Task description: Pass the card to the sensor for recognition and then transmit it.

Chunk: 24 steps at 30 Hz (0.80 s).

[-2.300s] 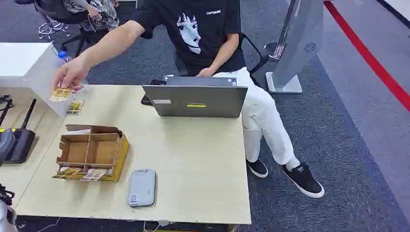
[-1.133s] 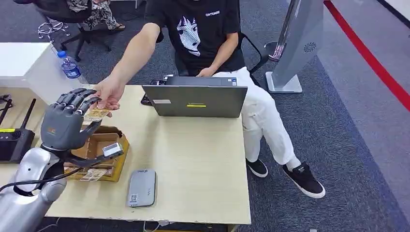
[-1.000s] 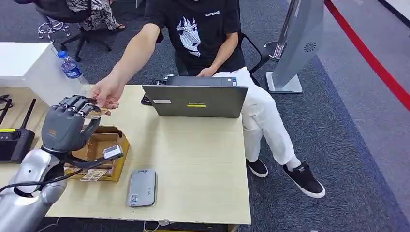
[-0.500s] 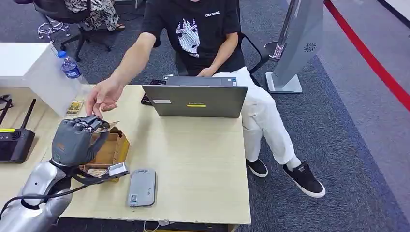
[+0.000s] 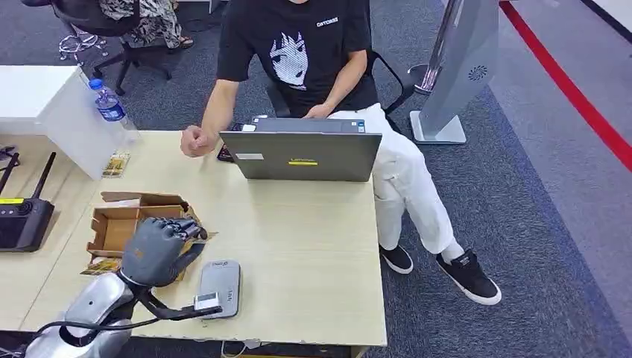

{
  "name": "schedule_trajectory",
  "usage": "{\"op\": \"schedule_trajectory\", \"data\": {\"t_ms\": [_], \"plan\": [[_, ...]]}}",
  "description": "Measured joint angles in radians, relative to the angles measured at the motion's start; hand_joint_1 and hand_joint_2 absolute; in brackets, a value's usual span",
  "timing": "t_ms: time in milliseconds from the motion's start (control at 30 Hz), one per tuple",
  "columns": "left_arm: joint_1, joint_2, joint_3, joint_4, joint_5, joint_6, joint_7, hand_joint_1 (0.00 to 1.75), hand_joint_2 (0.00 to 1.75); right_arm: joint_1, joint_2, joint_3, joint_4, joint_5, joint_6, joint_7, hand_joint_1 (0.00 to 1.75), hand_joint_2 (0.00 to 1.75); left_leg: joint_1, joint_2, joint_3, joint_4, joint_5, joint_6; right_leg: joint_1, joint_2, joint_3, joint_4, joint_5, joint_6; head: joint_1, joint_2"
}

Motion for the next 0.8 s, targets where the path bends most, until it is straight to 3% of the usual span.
{"op": "schedule_trajectory", "data": {"t_ms": [800], "plan": [[-0.007, -0.01, -0.142, 0.178, -0.025, -0.071, 0.027, 1.75, 1.75, -0.001, 0.0, -0.012, 0.008, 0.039, 0.019, -0.013, 0.0, 1.75, 0.0, 0.0, 0.0, 0.0, 0.0, 0.0, 0.0, 0.0, 0.0, 0.0, 0.0, 0.0, 0.0, 0.0]]}}
